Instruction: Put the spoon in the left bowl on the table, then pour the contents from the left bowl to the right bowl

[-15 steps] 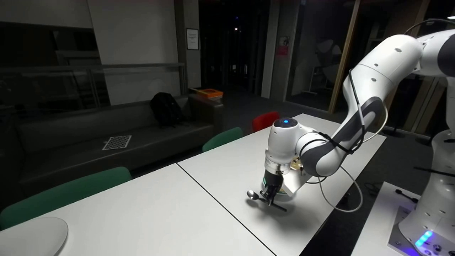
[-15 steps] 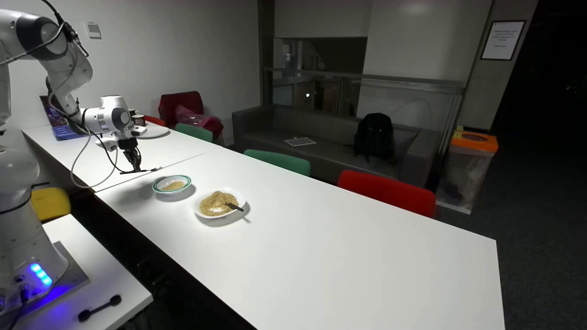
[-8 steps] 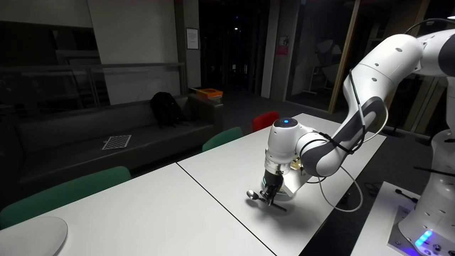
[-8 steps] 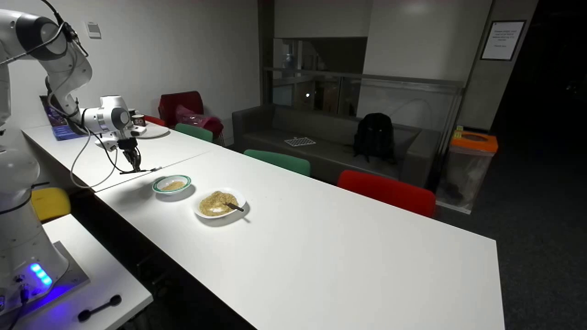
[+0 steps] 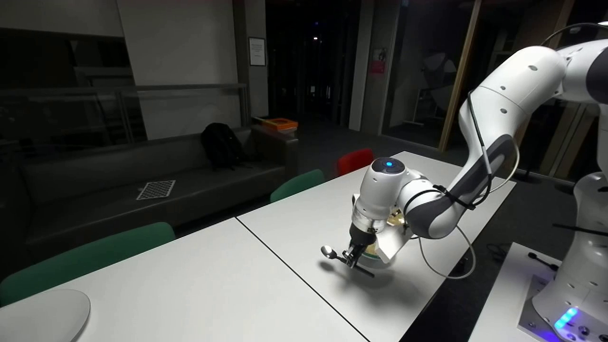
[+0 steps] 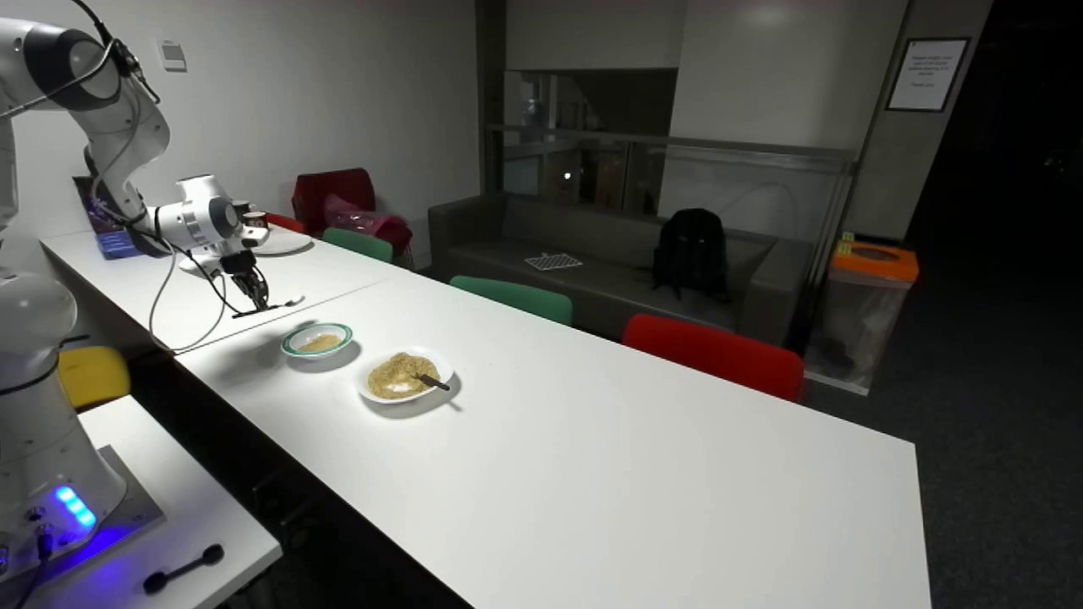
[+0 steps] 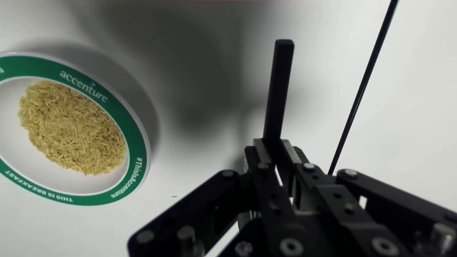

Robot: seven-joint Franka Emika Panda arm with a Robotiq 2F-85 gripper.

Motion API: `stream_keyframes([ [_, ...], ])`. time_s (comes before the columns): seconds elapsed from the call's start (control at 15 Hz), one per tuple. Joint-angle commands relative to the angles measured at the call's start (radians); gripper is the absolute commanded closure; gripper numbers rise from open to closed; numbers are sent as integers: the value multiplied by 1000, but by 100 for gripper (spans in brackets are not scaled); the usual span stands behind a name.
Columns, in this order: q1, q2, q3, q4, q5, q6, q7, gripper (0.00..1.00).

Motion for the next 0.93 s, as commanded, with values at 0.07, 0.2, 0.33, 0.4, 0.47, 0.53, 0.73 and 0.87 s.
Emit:
stream_keyframes([
  [0.07, 56, -4, -74, -17, -139, 63, 116, 97],
  [0.2, 64, 3, -86, -15, -183, 67, 154, 97],
  [0.33, 59, 13, -82, -12, -201, 70, 179, 97],
  [0.4, 58, 18, -83, -10, -208, 70, 194, 97],
  [0.47, 54, 26, -79, -8, -204, 72, 200, 97],
  [0.53, 51, 34, -75, -7, -196, 75, 202, 97],
  [0.73, 48, 59, -73, -1, -177, 80, 193, 97],
  [0.87, 48, 74, -73, 4, -168, 80, 184, 97],
])
